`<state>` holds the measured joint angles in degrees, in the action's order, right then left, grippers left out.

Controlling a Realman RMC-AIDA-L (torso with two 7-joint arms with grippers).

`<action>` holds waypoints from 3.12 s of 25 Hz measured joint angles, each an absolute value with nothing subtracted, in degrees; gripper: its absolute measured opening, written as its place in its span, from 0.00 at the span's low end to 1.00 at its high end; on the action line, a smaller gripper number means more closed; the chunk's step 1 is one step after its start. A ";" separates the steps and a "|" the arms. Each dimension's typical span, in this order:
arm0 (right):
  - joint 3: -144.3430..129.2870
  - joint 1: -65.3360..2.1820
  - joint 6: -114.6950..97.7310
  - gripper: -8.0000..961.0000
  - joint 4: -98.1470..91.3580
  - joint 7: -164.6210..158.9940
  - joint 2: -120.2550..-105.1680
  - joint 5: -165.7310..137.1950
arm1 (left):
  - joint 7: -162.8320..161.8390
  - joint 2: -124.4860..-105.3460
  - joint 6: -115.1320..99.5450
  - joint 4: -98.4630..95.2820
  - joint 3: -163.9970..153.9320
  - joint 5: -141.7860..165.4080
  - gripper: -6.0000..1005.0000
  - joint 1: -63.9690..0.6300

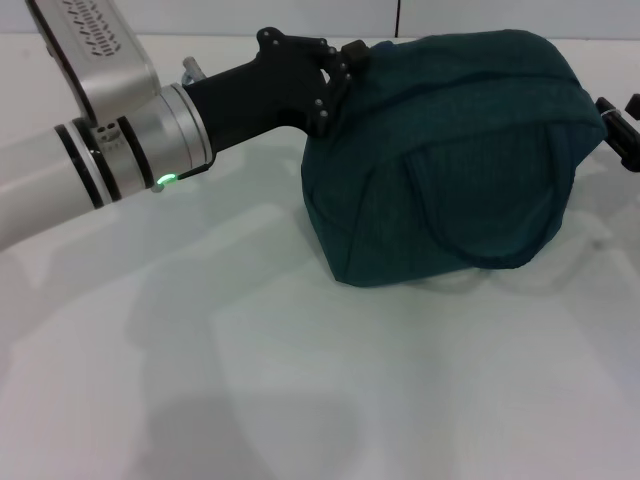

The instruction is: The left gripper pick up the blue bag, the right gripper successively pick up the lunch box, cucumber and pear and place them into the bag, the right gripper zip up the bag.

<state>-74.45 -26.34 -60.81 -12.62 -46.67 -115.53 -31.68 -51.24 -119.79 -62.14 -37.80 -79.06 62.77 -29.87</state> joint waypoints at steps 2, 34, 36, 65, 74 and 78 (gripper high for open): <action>-74.78 -26.33 -59.63 0.49 -12.54 -47.37 -115.41 -32.10 | -51.23 -119.79 -62.14 -37.47 -79.08 62.77 0.01 -30.09; -74.62 -19.94 -75.59 0.61 -15.12 -51.90 -111.36 -44.99 | -50.56 -119.89 -62.14 -36.82 -79.93 61.73 0.01 -30.14; -74.41 -19.64 -75.74 0.61 -16.04 -51.60 -111.58 -44.83 | -50.45 -119.93 -62.59 -36.75 -80.04 60.59 0.01 -29.91; -72.12 -19.50 -94.98 0.73 -26.08 -49.64 -115.23 -54.88 | -28.39 -120.36 -91.87 -17.04 -79.98 41.25 0.65 -23.17; -75.50 -20.28 -95.45 0.72 -22.15 -43.33 -115.63 -49.64 | -23.35 -120.59 -94.81 -13.16 -80.06 41.33 0.67 -23.01; -78.22 -20.42 -95.52 0.72 -21.50 -40.19 -115.69 -46.12 | -23.11 -120.63 -95.12 -12.55 -80.07 41.25 0.67 -23.28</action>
<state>-78.22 -20.42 -95.52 -21.50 -40.19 -115.69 -46.12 -23.11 -120.63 -95.12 -12.55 -80.07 41.25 -23.28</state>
